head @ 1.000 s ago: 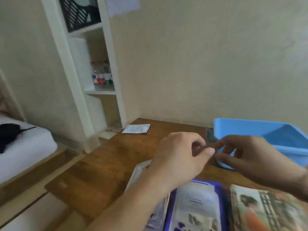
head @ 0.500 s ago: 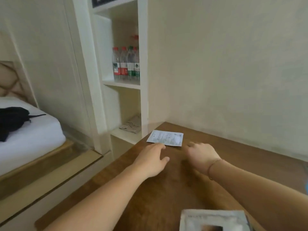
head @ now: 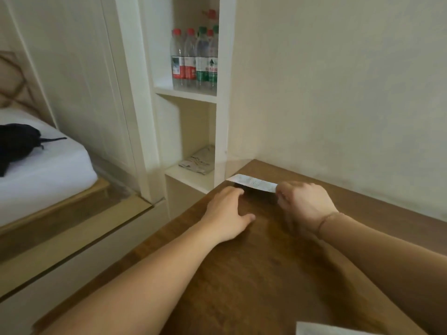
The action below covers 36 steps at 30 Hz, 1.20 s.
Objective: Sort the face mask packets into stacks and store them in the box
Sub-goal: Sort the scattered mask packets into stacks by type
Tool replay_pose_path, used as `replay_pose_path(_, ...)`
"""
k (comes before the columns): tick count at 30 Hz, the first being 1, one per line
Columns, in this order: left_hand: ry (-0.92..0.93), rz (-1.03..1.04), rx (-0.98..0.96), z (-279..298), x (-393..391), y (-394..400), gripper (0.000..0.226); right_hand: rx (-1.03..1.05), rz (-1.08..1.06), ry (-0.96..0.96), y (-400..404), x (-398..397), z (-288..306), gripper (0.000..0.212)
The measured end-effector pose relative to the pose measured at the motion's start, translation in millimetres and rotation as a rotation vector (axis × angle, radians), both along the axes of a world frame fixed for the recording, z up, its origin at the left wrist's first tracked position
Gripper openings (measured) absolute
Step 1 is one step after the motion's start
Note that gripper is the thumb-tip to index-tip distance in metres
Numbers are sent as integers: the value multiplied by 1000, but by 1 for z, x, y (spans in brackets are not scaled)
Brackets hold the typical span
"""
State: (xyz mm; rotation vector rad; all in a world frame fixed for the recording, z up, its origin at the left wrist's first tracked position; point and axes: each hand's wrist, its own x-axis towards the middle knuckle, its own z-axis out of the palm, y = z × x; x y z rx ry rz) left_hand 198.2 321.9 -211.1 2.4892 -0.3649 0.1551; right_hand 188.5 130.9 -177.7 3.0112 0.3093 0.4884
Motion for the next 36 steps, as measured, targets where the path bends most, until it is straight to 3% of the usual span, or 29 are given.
replay_pose_path(2, 57, 129, -353, 4, -4, 5, 107, 368, 63, -99, -3, -19, 13, 12)
replay_pose_path(4, 211, 184, -675, 11, -9, 10, 119, 709, 51, -170, -7, -38, 29, 8)
replay_pose_path(5, 329, 144, -839, 14, -12, 10, 116, 846, 15, -158, -10, -47, 36, 8)
replay_pose_path(7, 597, -23, -1117, 21, -26, 6, 87, 1120, -60, -61, -17, -66, 44, 8)
replay_pose_path(9, 719, -138, -1174, 29, -43, -1, 47, 1326, -119, 19, -24, -84, 47, 8)
replay_pose_path(13, 677, -164, -1094, 46, -76, -16, 28, 1391, -200, 77, -40, -126, 61, 11)
replay_pose_path(17, 623, -333, -930, 88, -121, -42, 28, 1161, -216, 104, -68, -205, 101, 4)
replay_pose_path(20, 607, -560, -850, 129, -173, -97, 28, 1113, -167, 101, -110, -298, 131, 16)
replay_pose_path(24, 468, -723, -720, 157, -254, -204, 4, 1177, -282, 9, -176, -429, 140, 29)
replay_pose_path(30, 254, -917, -223, 129, -365, -351, 13, 1253, -572, -52, -244, -584, 95, 39)
replay_pose_path(36, 256, -966, 176, 78, -401, -399, 15, 1159, -746, 139, -281, -624, 47, 38)
